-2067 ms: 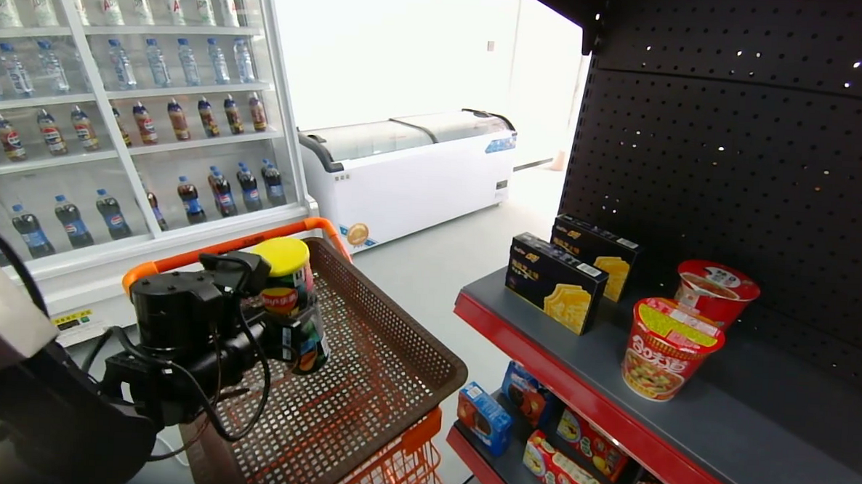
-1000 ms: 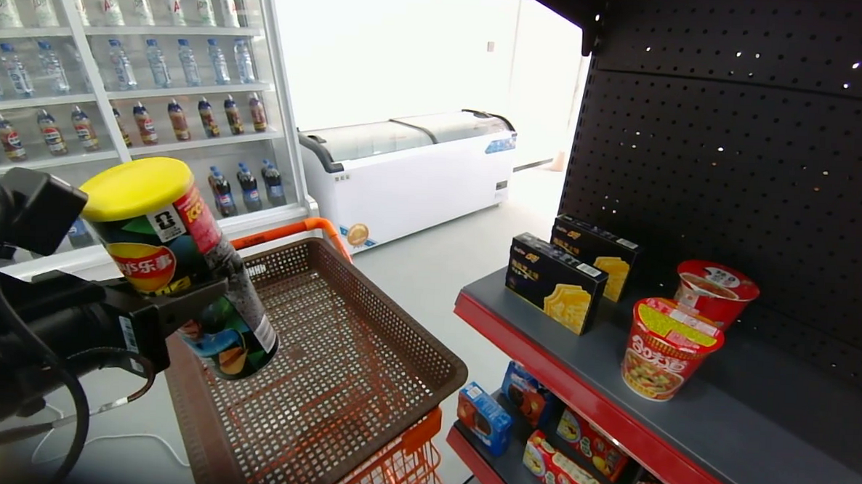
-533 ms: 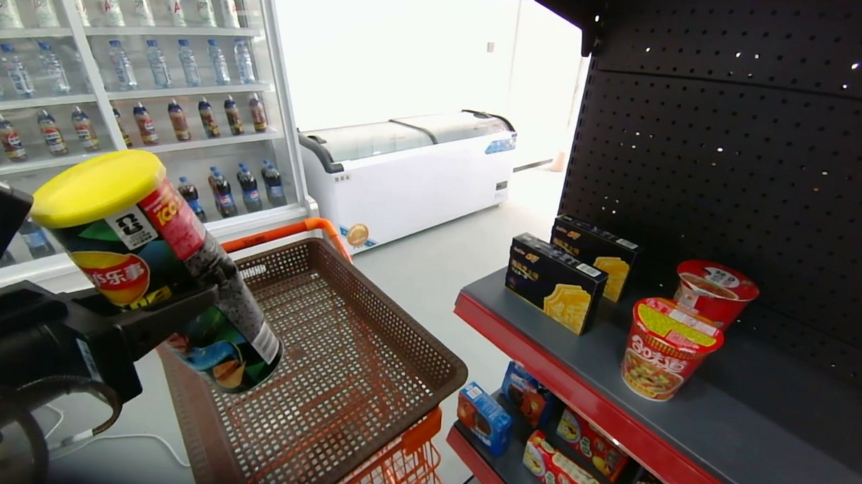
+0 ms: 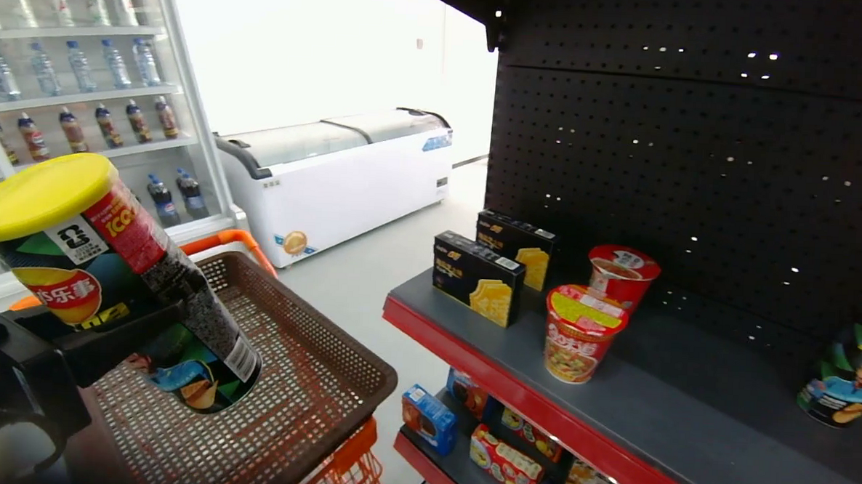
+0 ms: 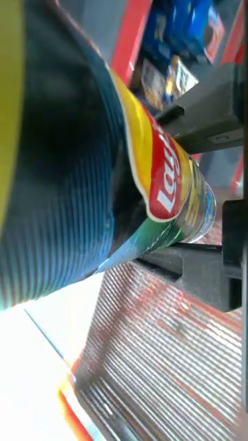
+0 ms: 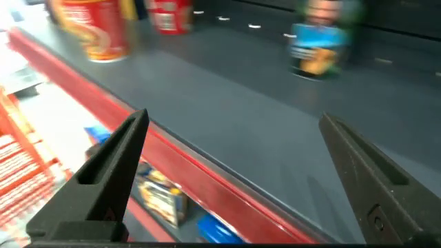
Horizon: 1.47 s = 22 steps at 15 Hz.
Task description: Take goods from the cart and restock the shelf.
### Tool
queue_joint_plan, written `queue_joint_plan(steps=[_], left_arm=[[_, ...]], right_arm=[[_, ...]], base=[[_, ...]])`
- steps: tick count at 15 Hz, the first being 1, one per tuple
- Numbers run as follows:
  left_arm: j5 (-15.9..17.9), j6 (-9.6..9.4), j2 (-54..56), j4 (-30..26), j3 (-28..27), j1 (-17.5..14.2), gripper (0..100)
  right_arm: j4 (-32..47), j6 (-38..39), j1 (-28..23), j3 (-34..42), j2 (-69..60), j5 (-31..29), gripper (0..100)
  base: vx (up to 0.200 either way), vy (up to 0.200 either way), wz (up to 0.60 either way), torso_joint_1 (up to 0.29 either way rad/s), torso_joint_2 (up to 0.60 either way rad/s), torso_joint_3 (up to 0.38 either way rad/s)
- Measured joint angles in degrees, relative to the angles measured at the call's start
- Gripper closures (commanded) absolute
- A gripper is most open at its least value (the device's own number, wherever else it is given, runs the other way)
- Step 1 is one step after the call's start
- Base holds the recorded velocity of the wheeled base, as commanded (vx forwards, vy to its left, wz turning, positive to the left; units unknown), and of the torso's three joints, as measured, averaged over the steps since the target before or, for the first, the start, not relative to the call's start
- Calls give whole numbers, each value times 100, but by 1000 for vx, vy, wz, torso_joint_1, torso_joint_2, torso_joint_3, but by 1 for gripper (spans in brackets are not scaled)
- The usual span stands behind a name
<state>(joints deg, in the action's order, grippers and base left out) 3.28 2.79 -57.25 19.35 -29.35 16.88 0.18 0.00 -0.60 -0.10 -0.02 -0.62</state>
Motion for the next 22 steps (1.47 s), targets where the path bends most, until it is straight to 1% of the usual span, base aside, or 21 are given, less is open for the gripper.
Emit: queue_joint_plan(steps=[9,13,17,20,21,22], left_arm=[[5,16,13,-16,0,-24,100],[55,10,9,-90,-13,-10,100],[-46,0,4,-140,-221,-11,100],[16,35,0,-162,-346,23,100],[121,104,-6,-172,-438,52,100],[252,245,-9,-161,-578,127,100]], right_arm=[[9,0,-6,0,0,0,0],[9,0,2,0,0,0,0],[9,0,0,0,0,0,0],[6,-10,-6,0,0,5,0],[6,-68,-4,0,0,44,0],[6,-117,-6,0,0,105,0]], base=[[0,0,-600,2,3,1],[0,0,0,0,0,0],[0,0,0,0,0,0],[0,0,0,0,0,0],[0,0,0,0,0,0],[0,0,0,0,0,0]])
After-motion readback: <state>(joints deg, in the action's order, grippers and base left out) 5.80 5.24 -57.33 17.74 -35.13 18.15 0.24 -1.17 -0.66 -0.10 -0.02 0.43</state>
